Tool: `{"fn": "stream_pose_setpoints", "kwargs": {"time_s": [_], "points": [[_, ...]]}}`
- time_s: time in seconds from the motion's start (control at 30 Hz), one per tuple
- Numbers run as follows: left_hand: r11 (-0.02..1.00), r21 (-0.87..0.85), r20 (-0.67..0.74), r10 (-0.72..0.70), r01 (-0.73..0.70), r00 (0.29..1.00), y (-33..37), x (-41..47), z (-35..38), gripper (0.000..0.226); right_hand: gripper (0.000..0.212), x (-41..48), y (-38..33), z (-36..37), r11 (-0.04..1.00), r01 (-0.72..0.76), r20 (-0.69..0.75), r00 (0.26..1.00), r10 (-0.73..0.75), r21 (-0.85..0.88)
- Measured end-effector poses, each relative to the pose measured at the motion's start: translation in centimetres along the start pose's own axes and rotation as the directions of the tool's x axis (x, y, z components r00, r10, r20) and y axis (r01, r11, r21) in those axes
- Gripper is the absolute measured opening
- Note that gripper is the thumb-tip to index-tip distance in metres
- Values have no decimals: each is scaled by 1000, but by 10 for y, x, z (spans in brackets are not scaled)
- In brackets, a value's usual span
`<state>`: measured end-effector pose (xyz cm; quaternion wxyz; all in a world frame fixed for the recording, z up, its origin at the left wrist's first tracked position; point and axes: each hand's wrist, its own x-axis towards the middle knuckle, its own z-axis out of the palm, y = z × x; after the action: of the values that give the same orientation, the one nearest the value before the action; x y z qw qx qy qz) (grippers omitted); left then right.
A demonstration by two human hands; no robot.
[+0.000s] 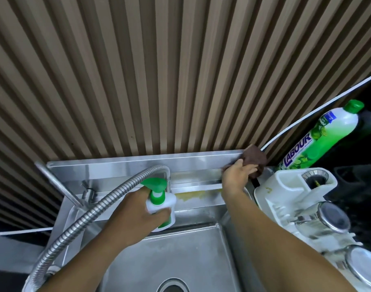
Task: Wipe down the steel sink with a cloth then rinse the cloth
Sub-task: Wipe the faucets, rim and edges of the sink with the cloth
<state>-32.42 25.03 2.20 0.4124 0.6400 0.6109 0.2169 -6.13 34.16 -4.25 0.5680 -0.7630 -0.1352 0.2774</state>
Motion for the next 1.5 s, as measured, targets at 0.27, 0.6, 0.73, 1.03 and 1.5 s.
{"fn": "stream_pose_setpoints", "kwargs": {"time_s": [0.27,0.6,0.73,1.03,1.5], "points": [[1000,24,-16,5,-5,1000,0,3,3,25,64,4,2,3,993,81,42,996,-77,-85],[999,43,-51,3,0,999,1,-3,-3,23,65,-42,72,-2,-15,963,808,219,-548,-271],[999,47,-68,15,-12,998,4,-3,-4,23,67,-9,61,-19,-302,922,897,96,-431,-244],[999,52,-75,6,-2,997,2,-2,-3,25,79,9,33,-18,-521,833,929,-22,-370,-187],[998,64,-73,14,-10,997,5,-1,-1,24,70,56,26,-74,-650,726,972,115,-207,-225]]}}
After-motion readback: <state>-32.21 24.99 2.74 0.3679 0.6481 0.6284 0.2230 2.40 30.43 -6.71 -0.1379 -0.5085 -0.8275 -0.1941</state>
